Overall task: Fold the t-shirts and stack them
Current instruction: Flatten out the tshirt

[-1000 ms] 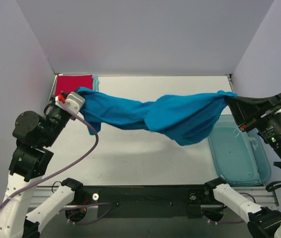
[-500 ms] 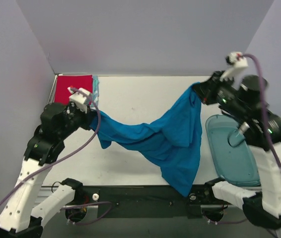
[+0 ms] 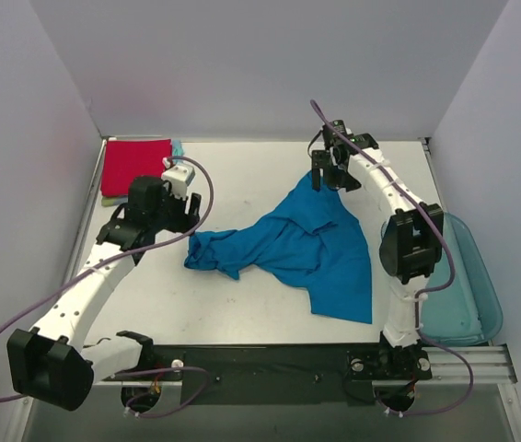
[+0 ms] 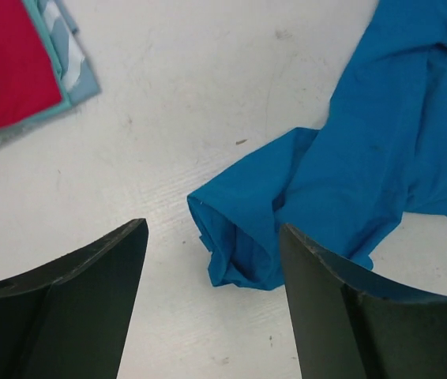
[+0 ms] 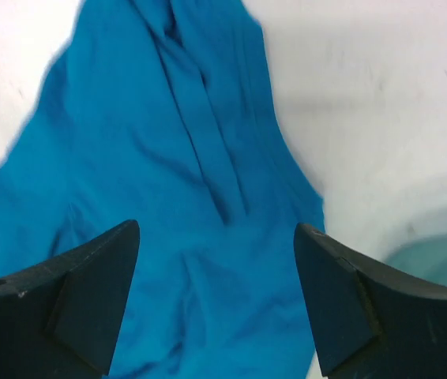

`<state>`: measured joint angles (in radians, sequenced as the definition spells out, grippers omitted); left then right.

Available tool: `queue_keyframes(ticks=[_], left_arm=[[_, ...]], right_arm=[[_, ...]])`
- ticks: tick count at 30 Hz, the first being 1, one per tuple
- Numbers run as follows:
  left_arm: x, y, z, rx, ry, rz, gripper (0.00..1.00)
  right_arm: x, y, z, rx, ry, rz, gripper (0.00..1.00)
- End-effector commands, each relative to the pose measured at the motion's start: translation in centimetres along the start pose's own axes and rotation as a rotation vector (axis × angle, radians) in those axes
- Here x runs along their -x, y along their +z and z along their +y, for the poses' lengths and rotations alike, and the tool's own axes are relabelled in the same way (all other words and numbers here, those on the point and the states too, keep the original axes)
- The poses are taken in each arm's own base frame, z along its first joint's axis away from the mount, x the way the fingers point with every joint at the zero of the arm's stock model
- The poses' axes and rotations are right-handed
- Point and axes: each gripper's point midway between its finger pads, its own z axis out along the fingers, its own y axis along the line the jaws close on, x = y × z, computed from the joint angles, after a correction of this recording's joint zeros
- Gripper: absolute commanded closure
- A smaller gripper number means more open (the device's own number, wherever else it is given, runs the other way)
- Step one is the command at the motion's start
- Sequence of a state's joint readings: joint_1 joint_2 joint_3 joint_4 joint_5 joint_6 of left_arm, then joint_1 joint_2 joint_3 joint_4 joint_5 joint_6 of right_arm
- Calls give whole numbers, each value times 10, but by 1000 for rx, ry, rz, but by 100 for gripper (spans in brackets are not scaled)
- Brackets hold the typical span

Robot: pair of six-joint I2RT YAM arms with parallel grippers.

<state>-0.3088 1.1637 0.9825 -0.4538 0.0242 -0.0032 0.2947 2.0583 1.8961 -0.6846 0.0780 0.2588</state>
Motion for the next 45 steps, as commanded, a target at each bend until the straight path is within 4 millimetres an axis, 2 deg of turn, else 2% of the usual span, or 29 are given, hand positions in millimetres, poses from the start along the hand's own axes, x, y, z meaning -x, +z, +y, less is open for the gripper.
queue_keyframes(ticks=[1, 2, 3, 4, 5, 6, 9, 10, 11, 12, 13, 14, 15, 20, 24, 26, 28, 29, 30, 31, 32, 34, 35, 36, 37, 38, 42, 44, 45], left_arm=[[65, -39, -30, -179, 244, -300, 23], [54, -42, -49, -290, 308, -312, 22], [51, -54, -60, -349, 348, -351, 22], [35, -55, -75, -438, 384, -354, 22], [33, -65, -82, -476, 408, -389, 22], [19, -65, -89, -523, 415, -382, 23], [1, -66, -97, -573, 426, -360, 25], [-6, -65, -98, -587, 433, -338, 25], [-8, -64, -98, -590, 442, -333, 26], [-10, -64, -98, -595, 447, -328, 26], [-13, -63, -99, -599, 456, -325, 26], [-12, -63, -99, -598, 458, -328, 26], [-11, -63, -100, -600, 462, -333, 26], [-9, -65, -105, -624, 470, -334, 27], [-6, -66, -105, -616, 470, -350, 27], [-5, -66, -104, -612, 465, -350, 27], [-3, -68, -105, -616, 467, -358, 27], [-2, -69, -106, -623, 471, -363, 27], [-2, -69, -106, -624, 475, -367, 27], [-2, -70, -107, -628, 482, -372, 27], [-3, -70, -108, -628, 485, -373, 27], [-6, -67, -107, -624, 491, -362, 27], [-7, -68, -107, -624, 493, -360, 27], [-11, -66, -107, -633, 501, -347, 27], [-13, -65, -108, -643, 511, -344, 28], [-19, -63, -111, -668, 531, -333, 29], [-43, -48, -118, -721, 581, -266, 34], [-58, -38, -124, -759, 629, -228, 36], [-65, -36, -134, -793, 660, -215, 36]], right_arm=[[-16, -104, -24, -116, -63, -131, 26], [-44, -97, -30, -146, -84, -77, 27], [-73, -95, -36, -157, -65, -34, 28], [-86, -97, -37, -140, -49, -16, 29], [-113, -97, -43, -145, -19, 21, 31], [-131, -94, -45, -144, -10, 56, 32], [-190, -93, -62, -185, 37, 148, 38], [-203, -92, -64, -196, 61, 171, 39], [-225, -90, -66, -195, 64, 206, 41], [-232, -87, -64, -189, 87, 210, 42], [-250, -83, -62, -186, 77, 249, 42], [-256, -81, -60, -188, 91, 255, 42], [-271, -77, -62, -200, 84, 290, 42], [-302, -68, -68, -250, 99, 374, 38], [-331, -53, -57, -216, 115, 486, 33], [-341, -44, -43, -172, 103, 545, 33], [-349, -37, -20, -101, 65, 605, 35], [-347, -33, -12, -77, 37, 607, 38], [-351, -31, 0, -59, -1, 638, 51], [-349, -27, 8, -32, -38, 634, 60], [-349, -24, 21, 0, -68, 645, 75], [-338, -22, 40, 43, -125, 610, 100], [-334, -23, 47, 64, -153, 597, 100], [-321, -28, 64, 114, -181, 559, 100], [-315, -32, 70, 133, -198, 542, 100], [-299, -38, 81, 167, -199, 496, 100], [-264, -63, 92, 240, -180, 380, 100], [-257, -74, 92, 264, -178, 343, 100], [-256, -76, 89, 265, -172, 337, 100]])
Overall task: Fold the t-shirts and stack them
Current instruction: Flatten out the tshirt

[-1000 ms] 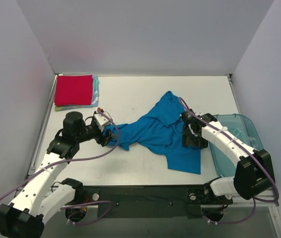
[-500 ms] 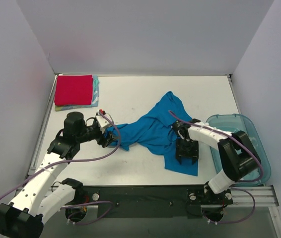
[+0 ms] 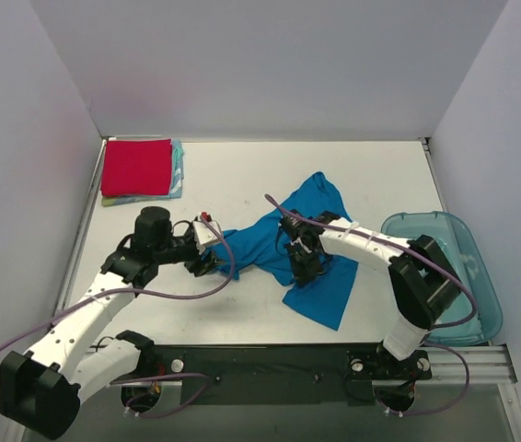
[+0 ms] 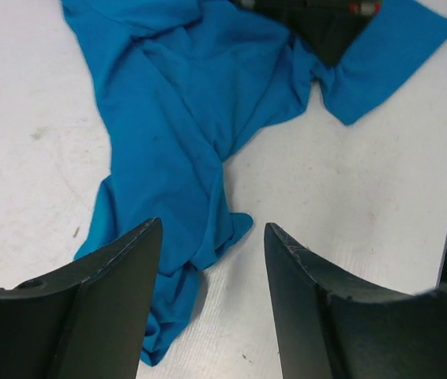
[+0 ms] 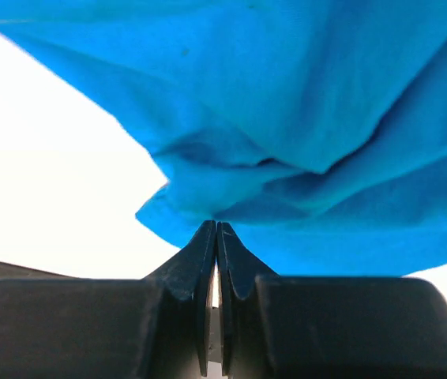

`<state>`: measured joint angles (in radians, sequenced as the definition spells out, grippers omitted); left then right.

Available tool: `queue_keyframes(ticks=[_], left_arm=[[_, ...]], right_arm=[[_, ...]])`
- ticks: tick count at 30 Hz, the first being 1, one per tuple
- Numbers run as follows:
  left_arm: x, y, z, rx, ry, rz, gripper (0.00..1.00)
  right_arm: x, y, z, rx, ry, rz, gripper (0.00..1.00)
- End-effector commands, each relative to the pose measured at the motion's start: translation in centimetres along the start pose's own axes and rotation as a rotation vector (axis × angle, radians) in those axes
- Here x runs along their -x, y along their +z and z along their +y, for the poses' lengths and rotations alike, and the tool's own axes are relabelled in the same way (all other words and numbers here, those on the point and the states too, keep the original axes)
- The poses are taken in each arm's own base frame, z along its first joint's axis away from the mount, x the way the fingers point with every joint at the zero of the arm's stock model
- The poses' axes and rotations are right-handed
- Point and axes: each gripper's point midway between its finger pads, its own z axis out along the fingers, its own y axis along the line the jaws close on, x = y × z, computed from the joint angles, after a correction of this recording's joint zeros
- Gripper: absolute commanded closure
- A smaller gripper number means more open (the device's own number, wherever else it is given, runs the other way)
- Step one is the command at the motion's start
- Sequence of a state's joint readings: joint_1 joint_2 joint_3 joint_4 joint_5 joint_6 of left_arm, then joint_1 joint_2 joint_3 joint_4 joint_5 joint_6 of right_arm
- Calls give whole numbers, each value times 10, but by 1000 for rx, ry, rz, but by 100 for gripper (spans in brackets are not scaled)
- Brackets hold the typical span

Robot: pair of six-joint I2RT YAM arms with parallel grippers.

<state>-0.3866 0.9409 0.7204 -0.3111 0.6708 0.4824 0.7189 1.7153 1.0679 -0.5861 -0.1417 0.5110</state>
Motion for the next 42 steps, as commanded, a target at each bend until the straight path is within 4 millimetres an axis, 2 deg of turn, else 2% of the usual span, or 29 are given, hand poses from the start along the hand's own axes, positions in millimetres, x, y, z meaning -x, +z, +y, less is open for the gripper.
queue_keyframes(ticks=[1, 2, 3, 4, 5, 6, 8, 10, 14, 19, 21, 22, 23, 25, 26, 28, 29, 30, 31, 32, 33, 34, 35, 36, 38, 39, 40, 41, 42], left_arm=[[-19, 24, -24, -144, 138, 38, 36], [-22, 33, -34, -181, 159, 46, 36], [-19, 38, -32, -169, 187, 38, 36], [-20, 44, -39, -196, 199, 39, 36], [-16, 48, -40, -201, 214, 23, 36], [-14, 51, -45, -219, 225, 15, 36], [-11, 54, -50, -239, 233, -2, 35], [-12, 55, -54, -254, 225, -12, 35], [-12, 56, -60, -276, 209, -10, 35], [-9, 56, -62, -279, 189, -7, 35], [-7, 56, -60, -265, 181, -6, 35], [-5, 56, -59, -257, 182, -8, 35], [-4, 56, -57, -249, 184, -7, 35], [-1, 55, -54, -232, 184, -6, 35], [-1, 55, -54, -228, 183, -3, 35], [-2, 55, -54, -228, 183, -3, 35], [-3, 55, -54, -228, 178, -2, 35], [-2, 55, -55, -227, 177, -6, 35], [-1, 55, -54, -223, 174, -11, 35], [3, 56, -53, -216, 170, -21, 35], [5, 56, -51, -202, 170, -27, 35], [10, 57, -49, -191, 166, -47, 35], [13, 57, -46, -173, 163, -52, 33], [20, 57, -43, -156, 156, -73, 32], [31, 57, -35, -119, 149, -106, 30], [44, 57, -30, -89, 157, -144, 28], [49, 56, -28, -77, 152, -158, 27], [59, 54, -24, -56, 147, -186, 26], [63, 54, -23, -51, 142, -199, 25]], right_arm=[[12, -42, 2, 60, 5, -127, 100], [5, -40, -6, 34, 49, -114, 100], [0, -44, -16, 4, 77, -128, 96], [-12, -37, -26, -30, 133, -110, 88], [-16, -44, -37, -62, 163, -149, 64], [-26, -42, -53, -117, 236, -179, 49], [-47, -35, -76, -192, 331, -204, 36], [-64, -25, -95, -250, 416, -226, 12], [-73, -4, -108, -284, 489, -248, 10], [-75, 28, -110, -272, 453, -193, 16], [-74, 41, -96, -189, 418, -140, 37], [-76, 44, -86, -146, 394, -105, 57], [-76, 43, -75, -99, 353, -81, 83], [-71, 37, -65, -49, 317, -92, 100], [-66, 33, -60, -23, 301, -107, 100], [-49, 10, -48, 45, 269, -169, 100], [-26, -15, -36, 103, 256, -253, 100], [-20, -31, -34, 108, 232, -273, 100], [4, -65, -23, 162, 218, -373, 100], [10, -85, -21, 168, 196, -403, 100], [32, -129, -11, 225, 186, -510, 100], [35, -147, -8, 235, 162, -539, 100], [51, -192, 0, 290, 148, -638, 100], [54, -209, 2, 297, 128, -670, 100], [72, -293, 10, 377, 99, -851, 100], [75, -307, 11, 382, 91, -880, 100], [79, -345, 14, 416, 73, -963, 100], [83, -358, 16, 423, 68, -987, 100], [84, -392, 18, 461, 59, -1062, 100]])
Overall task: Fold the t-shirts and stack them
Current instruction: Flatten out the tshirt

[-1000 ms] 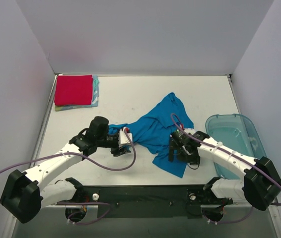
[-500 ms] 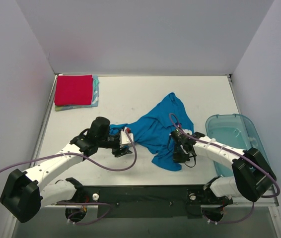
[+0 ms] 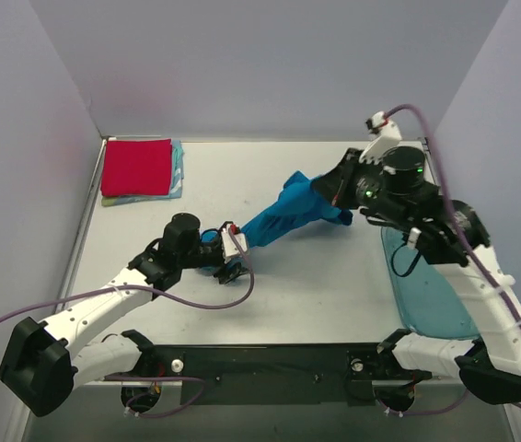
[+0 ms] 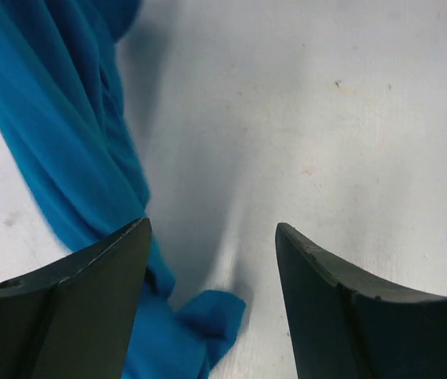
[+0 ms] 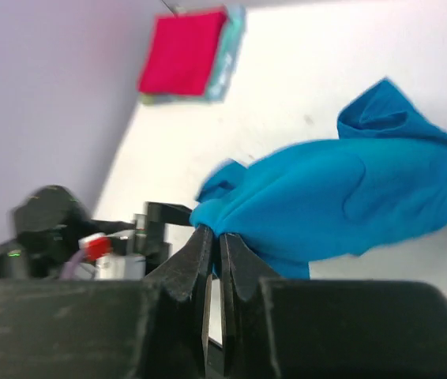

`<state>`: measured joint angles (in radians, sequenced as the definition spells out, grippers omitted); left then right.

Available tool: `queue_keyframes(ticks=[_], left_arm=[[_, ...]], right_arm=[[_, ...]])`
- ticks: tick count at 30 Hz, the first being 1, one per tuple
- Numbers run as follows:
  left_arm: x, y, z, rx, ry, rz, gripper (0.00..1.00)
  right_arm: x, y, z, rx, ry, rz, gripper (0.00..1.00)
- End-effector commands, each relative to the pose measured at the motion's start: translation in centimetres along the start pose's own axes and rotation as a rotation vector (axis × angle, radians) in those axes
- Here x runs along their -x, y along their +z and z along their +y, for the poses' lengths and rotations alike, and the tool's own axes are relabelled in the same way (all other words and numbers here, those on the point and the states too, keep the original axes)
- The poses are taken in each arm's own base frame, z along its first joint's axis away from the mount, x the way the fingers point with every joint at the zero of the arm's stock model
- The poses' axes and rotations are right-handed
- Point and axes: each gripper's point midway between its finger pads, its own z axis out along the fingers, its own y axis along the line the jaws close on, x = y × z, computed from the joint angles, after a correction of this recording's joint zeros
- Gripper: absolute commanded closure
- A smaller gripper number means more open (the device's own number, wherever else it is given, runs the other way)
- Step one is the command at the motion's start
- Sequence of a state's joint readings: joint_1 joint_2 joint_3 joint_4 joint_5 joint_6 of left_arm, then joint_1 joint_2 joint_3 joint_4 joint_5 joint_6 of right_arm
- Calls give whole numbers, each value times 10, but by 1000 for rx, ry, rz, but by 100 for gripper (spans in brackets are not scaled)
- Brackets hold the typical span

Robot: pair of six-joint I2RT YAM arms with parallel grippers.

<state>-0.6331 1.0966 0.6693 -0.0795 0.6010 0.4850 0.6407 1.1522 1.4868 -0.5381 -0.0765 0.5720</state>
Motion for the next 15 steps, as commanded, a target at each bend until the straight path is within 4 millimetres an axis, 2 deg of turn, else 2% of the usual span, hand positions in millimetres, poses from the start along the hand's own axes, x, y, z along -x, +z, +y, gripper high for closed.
queue_keyframes(ticks=[1, 2, 3, 4, 5, 6, 8, 12, 15], left_arm=[[69, -9, 28, 113, 36, -193, 25], [74, -9, 28, 113, 22, -207, 25], [83, -9, 29, 111, 0, -231, 25], [85, -9, 28, 106, -5, -237, 25], [92, -9, 29, 114, -19, -254, 25], [94, -9, 30, 118, -25, -259, 25], [97, -10, 32, 126, -30, -268, 25], [98, -11, 31, 122, -33, -268, 26], [85, -8, 22, 88, -40, -233, 28]], right_arm=[[58, -47, 35, 85, -72, -131, 100], [77, -61, 50, 127, -75, -182, 100], [87, -64, 60, 154, -79, -208, 100], [102, -79, 76, 206, -83, -257, 100], [109, -79, 85, 232, -89, -275, 100], [121, -92, 98, 279, -91, -316, 100], [133, -98, 116, 341, -109, -351, 100], [145, -104, 120, 347, -106, -388, 100], [145, -104, 117, 335, -116, -396, 100]])
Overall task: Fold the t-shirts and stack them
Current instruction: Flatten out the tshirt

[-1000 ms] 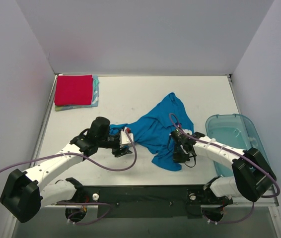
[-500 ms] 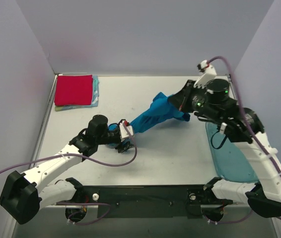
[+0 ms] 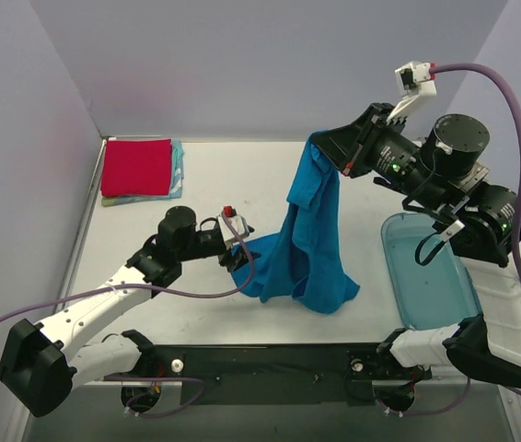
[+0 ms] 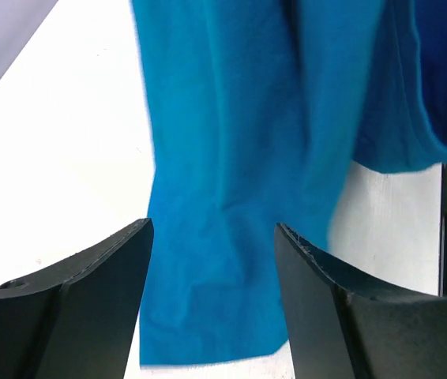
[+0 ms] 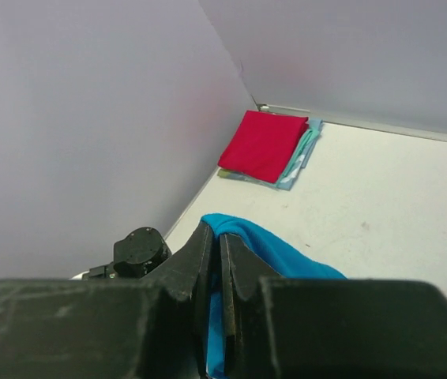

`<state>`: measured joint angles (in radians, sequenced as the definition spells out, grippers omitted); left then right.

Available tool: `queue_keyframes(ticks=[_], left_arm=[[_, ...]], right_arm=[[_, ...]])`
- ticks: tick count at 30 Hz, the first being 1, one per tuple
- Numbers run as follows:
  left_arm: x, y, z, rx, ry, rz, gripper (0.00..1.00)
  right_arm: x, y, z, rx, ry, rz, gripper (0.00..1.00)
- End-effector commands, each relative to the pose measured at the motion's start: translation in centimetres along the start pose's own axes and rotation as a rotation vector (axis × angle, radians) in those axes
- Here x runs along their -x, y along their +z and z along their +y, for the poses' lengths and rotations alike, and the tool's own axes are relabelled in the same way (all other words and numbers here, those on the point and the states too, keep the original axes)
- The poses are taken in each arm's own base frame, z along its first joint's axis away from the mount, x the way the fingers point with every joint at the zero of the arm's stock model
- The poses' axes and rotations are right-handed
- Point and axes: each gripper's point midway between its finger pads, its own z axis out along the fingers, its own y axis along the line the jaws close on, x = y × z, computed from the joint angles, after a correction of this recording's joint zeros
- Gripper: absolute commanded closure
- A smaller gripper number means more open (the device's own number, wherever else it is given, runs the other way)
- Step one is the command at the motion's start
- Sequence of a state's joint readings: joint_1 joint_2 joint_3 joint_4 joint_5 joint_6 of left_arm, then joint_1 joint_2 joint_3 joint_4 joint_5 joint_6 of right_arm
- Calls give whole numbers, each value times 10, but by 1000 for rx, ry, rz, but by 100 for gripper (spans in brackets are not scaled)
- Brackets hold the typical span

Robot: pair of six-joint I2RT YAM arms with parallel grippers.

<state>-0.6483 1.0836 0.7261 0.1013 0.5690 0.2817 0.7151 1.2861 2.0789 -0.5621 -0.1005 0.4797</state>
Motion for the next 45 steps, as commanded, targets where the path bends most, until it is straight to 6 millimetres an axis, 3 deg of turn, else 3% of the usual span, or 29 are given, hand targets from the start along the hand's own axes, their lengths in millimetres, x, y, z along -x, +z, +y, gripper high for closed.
queue_keyframes(ticks=[1, 5, 10, 13, 18, 23, 29, 33, 35, 40, 45], left_arm=[[10, -1, -4, -17, 1, -28, 28], [-19, 2, -23, -69, -44, 26, 31], [-54, 11, -65, -170, -83, 68, 35], [-62, 15, -71, -178, -130, 63, 35], [-97, 28, -72, -142, -220, 152, 35], [-101, 45, -102, -228, -255, 137, 40], [-110, 48, -118, -286, -235, 144, 43], [-115, 54, -129, -296, -207, 148, 57], [-120, 59, -126, -253, -223, 162, 57], [-130, 62, -78, 7, -360, 196, 59], [-140, 50, -90, -56, -358, 228, 60]], right_arm=[[18, -3, 8, 31, -33, -68, 100], [20, -16, -4, -18, -47, -95, 100], [6, -25, -24, -82, -45, -82, 100], [1, -36, -28, -92, -27, -83, 100], [-4, -45, -40, -143, -21, -91, 100], [-11, -51, -51, -189, -11, -74, 100], [-19, -63, -64, -245, -6, -73, 100], [-24, -72, -72, -275, 0, -75, 100], [-27, -74, -73, -279, 6, -71, 100], [-27, -81, -75, -291, 12, -73, 100], [-27, -78, -74, -288, 10, -68, 100]])
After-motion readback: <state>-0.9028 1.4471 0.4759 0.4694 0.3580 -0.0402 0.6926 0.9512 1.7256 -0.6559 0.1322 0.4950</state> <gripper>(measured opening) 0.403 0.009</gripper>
